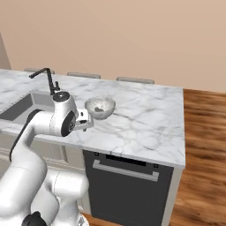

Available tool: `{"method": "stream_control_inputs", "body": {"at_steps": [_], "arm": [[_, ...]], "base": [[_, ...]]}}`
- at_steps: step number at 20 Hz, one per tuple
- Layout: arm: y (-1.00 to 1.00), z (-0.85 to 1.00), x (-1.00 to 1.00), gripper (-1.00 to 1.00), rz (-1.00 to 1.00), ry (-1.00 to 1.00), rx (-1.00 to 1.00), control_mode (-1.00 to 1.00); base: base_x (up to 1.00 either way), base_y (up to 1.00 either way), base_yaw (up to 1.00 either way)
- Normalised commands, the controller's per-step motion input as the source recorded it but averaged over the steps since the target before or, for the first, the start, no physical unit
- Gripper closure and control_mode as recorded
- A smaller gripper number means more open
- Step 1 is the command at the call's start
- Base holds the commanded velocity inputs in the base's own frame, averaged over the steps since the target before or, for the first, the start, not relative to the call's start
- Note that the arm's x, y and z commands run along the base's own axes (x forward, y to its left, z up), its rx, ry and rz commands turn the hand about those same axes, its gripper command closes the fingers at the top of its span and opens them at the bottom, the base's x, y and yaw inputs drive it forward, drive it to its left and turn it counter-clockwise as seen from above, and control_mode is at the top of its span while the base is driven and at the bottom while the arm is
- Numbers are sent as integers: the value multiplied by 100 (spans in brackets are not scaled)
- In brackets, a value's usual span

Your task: Pick the eggplants from the cabinet and place them in one bowl. Pick the pear from the sink and place it in the other bowl.

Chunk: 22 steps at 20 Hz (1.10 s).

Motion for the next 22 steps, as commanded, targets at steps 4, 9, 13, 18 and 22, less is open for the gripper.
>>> {"method": "stream_control_inputs", "body": {"at_steps": [4,9,13,18,22], "arm": [[0,-14,-6,-100,2,0,0,-100],[0,-15,-4,-100,1,0,0,100],[0,0,0,-100,0,0,0,100],[0,0,0,-100,0,0,0,100],[0,0,0,-100,0,0,0,100]], "base": [[0,0,0],[-7,0,0],[-40,0,-5],[-76,0,-29],[-74,0,-58]]}}
